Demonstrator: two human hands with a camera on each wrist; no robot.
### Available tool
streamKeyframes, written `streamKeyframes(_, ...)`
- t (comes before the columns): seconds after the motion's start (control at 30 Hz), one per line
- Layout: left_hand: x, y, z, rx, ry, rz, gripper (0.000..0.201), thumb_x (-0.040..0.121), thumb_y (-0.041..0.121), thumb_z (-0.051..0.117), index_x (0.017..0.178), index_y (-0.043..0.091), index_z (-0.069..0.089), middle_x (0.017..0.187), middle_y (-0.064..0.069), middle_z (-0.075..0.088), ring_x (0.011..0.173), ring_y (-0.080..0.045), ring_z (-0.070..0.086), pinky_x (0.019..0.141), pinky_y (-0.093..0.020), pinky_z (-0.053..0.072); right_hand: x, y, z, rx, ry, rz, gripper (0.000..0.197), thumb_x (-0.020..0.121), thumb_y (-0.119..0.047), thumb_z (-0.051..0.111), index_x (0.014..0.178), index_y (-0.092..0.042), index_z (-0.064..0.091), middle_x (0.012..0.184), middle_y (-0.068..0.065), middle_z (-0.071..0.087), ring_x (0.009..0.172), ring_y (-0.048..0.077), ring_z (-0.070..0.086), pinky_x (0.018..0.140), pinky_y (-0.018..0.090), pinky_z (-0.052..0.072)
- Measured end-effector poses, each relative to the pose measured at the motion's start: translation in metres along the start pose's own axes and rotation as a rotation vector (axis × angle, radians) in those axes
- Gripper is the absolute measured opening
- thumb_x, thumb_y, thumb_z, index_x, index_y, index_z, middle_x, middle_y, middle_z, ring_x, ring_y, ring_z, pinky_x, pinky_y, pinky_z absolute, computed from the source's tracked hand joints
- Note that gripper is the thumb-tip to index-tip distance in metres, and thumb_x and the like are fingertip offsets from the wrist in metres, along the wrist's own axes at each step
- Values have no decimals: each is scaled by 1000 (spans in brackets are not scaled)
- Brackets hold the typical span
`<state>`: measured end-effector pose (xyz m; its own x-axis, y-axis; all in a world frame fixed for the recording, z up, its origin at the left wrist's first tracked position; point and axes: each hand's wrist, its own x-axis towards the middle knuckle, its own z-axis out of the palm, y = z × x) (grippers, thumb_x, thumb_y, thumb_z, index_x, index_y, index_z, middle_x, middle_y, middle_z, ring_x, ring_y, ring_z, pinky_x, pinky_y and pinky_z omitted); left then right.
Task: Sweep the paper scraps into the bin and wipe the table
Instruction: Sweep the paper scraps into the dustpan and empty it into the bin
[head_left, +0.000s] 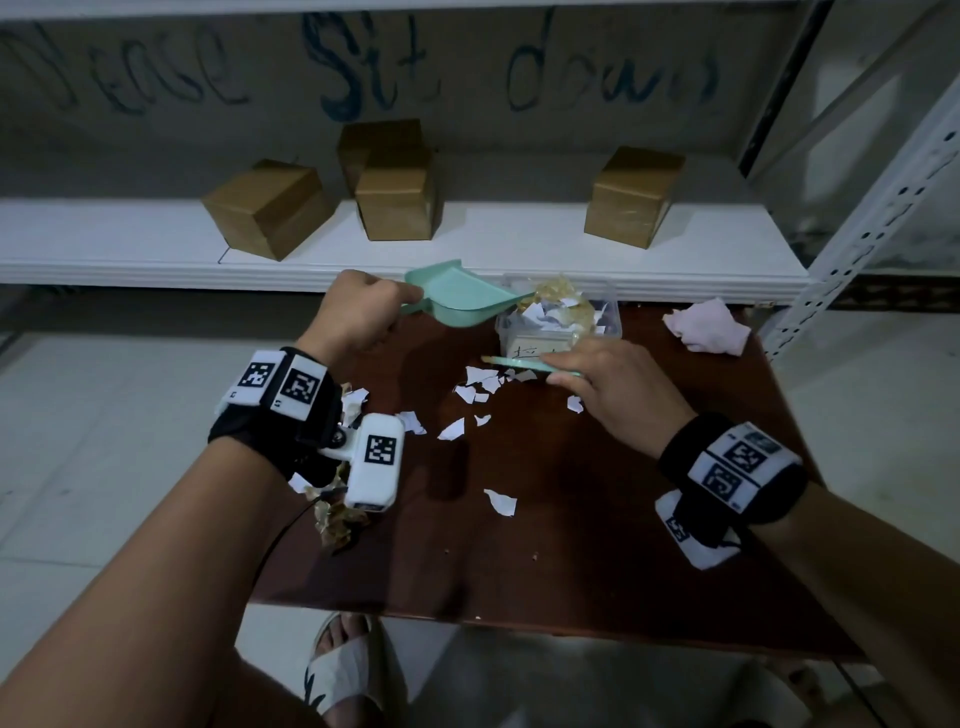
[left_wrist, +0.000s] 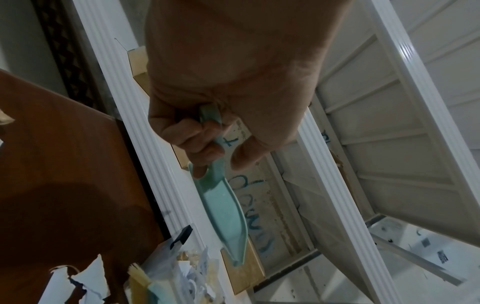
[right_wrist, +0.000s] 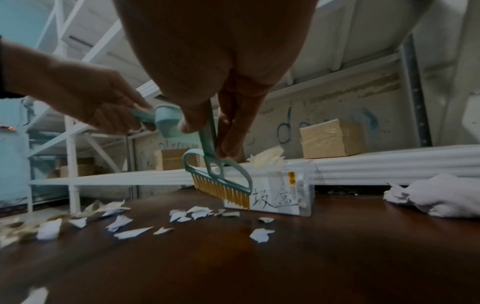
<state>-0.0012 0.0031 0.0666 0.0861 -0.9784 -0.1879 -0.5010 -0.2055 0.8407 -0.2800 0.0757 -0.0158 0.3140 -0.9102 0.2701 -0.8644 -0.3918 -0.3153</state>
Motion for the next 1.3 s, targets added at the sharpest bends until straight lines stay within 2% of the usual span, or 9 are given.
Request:
streamKeyframes(0.13,0,0,3,37,-8,11,31,94,28,68,69,12,60,50,2,50,28,-4,39,36,-15,29,-1,-15,21,-24,-17,-29,32,102,-30,62,130,-18,72,92,5,67,88,27,63,70,36,48)
streamKeyframes(0.3,-1,0,6,22,-19,24,26,93,30,69,77,10,66,54,2,51,35,-7,41,43,-21,32,2,-26,40,-25,52,30,29,98,-22,70,123,-9,74,86,12,66,82,34,64,68,40,52)
streamKeyframes(0.5,0,-1,8,54,-23,36,28,90,35,70,83,8,73,58,1,54,45,-13,44,48,-23,33,7,-38,51,62,-125,78,34,102,-29,62,126,-7,71,108,14,67,102,32,61,90,45,51)
streamKeyframes(0.63,0,-1,8,59,-27,39,30,91,34,69,87,5,74,57,0,53,46,-14,43,47,-23,33,6,-41,51,103,-249,71,43,103,-33,61,140,-12,63,125,10,62,114,27,55,101,37,44)
streamKeyframes(0.73,1,-3,7,58,-29,41,28,90,34,70,83,8,72,60,-1,54,49,-16,45,50,-24,35,5,-38,44,142,-305,53,43,102,-31,63,143,-17,62,124,4,61,117,22,53,103,35,43)
streamKeyframes(0.87,1,-4,6,57,-24,51,26,90,33,70,80,10,71,60,-2,53,48,-17,43,50,-24,34,1,-34,28,170,-371,9,39,101,-27,64,140,-25,65,113,-6,61,110,15,54,96,34,44)
streamKeyframes(0.97,3,-4,7,61,-24,48,27,89,35,71,80,10,71,61,-2,55,49,-17,45,51,-24,35,-1,-30,13,127,-427,-37,35,100,-26,65,134,-29,69,106,-5,63,105,15,56,95,37,46)
streamKeyframes(1.1,1,-2,11,78,-44,56,28,91,33,70,74,10,69,58,-2,53,48,-17,45,50,-23,36,-5,-21,-8,186,-408,-69,25,94,-19,73,117,-28,80,88,-14,63,86,5,58,81,34,51)
streamKeyframes(1.3,2,0,16,112,-63,70,29,91,32,71,79,6,71,63,-5,56,54,-19,48,53,-25,38,-8,0,-30,220,-375,-40,21,84,-8,79,88,-28,84,79,-13,68,76,5,64,70,40,57)
